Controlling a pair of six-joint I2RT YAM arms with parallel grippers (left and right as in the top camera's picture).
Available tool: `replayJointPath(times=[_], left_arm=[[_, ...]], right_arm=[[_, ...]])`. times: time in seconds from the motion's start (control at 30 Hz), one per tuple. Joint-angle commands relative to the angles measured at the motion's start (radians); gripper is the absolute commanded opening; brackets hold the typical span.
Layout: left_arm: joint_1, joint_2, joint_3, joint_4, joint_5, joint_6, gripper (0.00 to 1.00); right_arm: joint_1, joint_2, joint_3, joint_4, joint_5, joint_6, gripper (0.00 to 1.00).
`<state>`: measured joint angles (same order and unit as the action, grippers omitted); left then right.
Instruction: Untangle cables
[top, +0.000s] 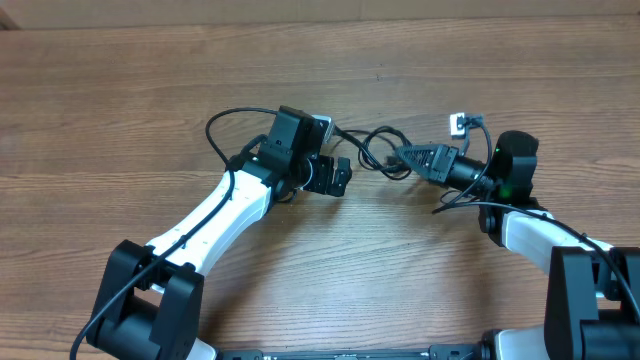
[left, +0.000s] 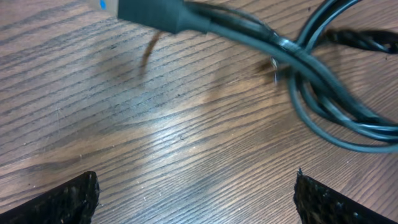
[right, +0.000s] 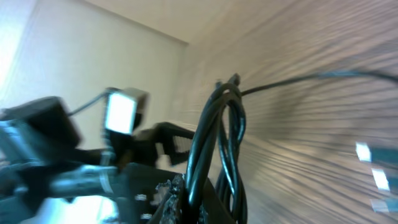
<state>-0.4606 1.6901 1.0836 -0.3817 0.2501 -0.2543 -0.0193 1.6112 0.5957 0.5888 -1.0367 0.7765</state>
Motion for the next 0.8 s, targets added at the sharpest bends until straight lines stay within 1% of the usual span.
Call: replayJointPath(times=[0.0, 0.1, 0.23, 0.5, 0.77], left_arm=[[0.002, -0.016, 0.011, 0.002, 0.011, 0.016, 0.99], [0.002, -0.016, 0.011, 0.001, 0.013, 0.015, 0.99], [0.002, -0.016, 0.011, 0.007, 0.037, 0.015, 0.99], [0.002, -0.016, 0.011, 0.051, 0.154, 0.014, 1.0], [0.002, -0.016, 0.011, 0.132, 0.277, -0.023, 0.99]], right_arm=[[-0.003, -0.016, 0.009, 0.079, -0.065, 0.206, 0.04], [-0.003, -0.016, 0.009, 0.15, -0.065, 0.291, 0.04], [-0.004, -0.016, 0.009, 0.193, -0.061, 0.379, 0.04], [-0.004, -0.016, 0.009, 0.196, -0.019, 0.621, 0.04], [-0.005, -0.016, 0.009, 0.195, -0.043, 0.725, 0.04]])
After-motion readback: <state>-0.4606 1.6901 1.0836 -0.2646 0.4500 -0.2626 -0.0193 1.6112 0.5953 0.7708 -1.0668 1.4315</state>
